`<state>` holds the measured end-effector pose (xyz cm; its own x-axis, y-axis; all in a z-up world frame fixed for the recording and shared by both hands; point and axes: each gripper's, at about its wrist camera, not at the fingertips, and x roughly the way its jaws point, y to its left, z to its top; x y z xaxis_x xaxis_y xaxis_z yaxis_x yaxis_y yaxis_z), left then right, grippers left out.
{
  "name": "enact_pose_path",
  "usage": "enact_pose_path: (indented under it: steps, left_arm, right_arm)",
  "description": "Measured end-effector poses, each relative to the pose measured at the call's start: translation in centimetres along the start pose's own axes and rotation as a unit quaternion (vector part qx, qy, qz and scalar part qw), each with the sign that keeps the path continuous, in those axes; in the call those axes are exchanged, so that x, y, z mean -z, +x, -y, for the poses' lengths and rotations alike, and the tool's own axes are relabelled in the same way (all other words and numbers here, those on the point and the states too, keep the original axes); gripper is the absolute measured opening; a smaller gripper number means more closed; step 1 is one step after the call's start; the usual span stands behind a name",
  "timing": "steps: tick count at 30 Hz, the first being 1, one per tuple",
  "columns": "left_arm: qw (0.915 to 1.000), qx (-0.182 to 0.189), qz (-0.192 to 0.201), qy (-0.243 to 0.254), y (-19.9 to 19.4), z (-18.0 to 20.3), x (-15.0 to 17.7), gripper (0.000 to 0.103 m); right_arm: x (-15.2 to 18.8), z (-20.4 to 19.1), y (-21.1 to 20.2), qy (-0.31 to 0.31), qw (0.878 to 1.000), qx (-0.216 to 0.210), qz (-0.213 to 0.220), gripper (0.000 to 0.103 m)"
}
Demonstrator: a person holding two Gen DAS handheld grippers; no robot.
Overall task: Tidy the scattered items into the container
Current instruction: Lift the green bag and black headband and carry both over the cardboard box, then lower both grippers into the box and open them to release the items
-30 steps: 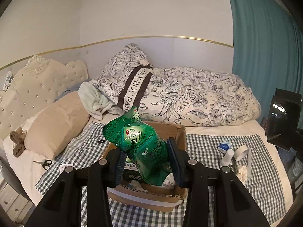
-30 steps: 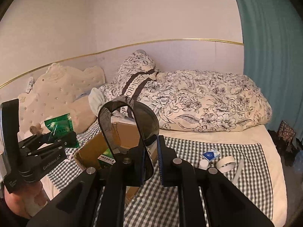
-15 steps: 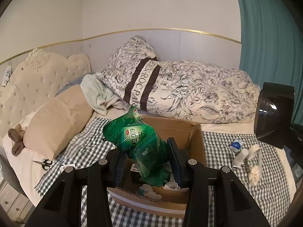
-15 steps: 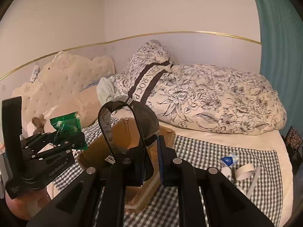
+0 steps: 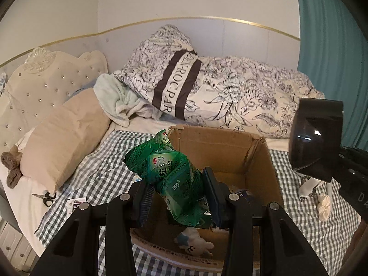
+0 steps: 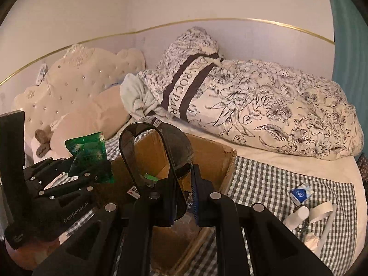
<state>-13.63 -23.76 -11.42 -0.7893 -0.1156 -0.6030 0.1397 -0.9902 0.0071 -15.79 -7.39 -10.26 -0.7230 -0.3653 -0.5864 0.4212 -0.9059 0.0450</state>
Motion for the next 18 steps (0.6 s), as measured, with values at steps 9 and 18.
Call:
enact_pose_path:
  steps: [9, 18]
  left_arm:
    - [0.9992, 0.006, -0.036, 0.018, 4.9, 0.9, 0.2, 0.043]
    - [0.9955, 0.011, -0.092, 0.022, 9.0, 1.0, 0.7, 0.043]
  right_arm:
    - [-0.5, 1.0, 6.9, -0.005, 0.998, 0.01, -0.06, 0.011]
    - [0.4, 1.1, 12.3, -0.014, 0.991, 0.019, -0.129, 0.011]
